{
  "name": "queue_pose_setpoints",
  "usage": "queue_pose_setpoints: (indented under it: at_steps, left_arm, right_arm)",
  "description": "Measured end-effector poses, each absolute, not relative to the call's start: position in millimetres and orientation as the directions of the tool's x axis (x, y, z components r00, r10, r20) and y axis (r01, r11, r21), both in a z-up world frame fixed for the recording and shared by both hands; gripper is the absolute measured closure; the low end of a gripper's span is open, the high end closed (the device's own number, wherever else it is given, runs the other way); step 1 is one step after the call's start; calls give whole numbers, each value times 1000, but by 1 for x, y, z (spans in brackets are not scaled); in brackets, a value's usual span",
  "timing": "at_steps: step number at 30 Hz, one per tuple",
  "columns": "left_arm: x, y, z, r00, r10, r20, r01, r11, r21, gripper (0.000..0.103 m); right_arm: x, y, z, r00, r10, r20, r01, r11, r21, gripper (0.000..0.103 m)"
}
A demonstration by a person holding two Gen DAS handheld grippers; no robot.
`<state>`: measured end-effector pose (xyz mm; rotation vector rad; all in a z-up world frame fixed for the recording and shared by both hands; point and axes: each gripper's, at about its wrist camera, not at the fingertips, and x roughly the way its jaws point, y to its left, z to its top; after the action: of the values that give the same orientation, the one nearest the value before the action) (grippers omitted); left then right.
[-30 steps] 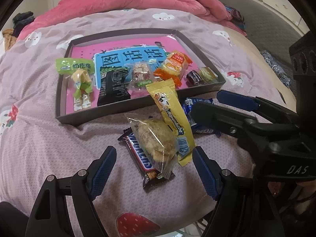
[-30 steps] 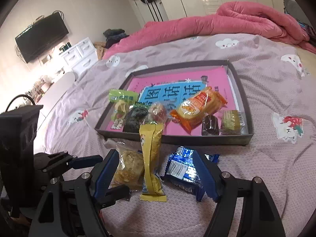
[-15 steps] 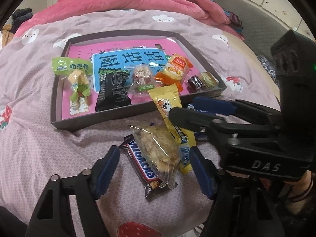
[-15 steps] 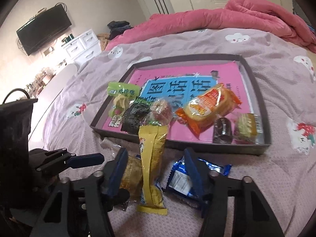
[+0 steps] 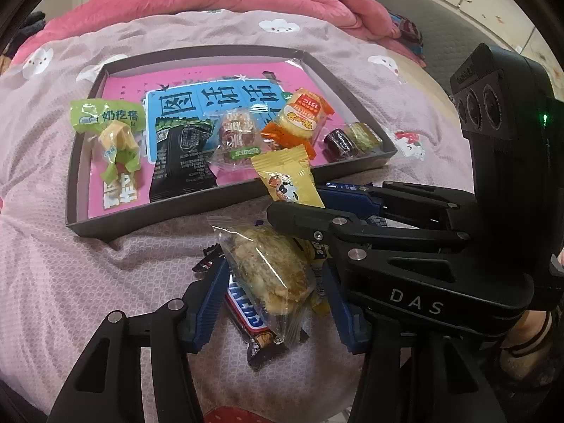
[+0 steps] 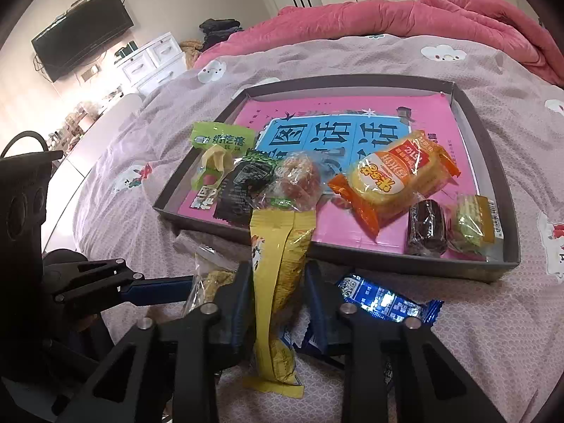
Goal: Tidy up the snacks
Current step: 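Move the left tool to the clear cracker bag while the right tool approaches the yellow wafer stick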
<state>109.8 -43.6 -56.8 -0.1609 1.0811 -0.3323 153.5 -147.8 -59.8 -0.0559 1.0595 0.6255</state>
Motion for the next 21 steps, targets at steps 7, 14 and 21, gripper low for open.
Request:
queue_pose_setpoints:
  at_steps: [7, 14, 21]
  left_arm:
    - [114, -43, -58, 430, -338, -837, 187, 941, -283, 52]
    - [119, -44, -59, 431, -330, -840, 188, 943, -274, 54]
    - [126, -47, -62, 425, -326, -845, 191, 944, -268, 54]
  right_arm:
    - [150, -152, -50, 371, 475, -798, -507, 824, 254, 84]
    - [151, -167, -40, 403, 506, -763, -475, 828, 298, 87]
    - [152, -175, -33, 423, 522, -741, -455, 829, 325, 87]
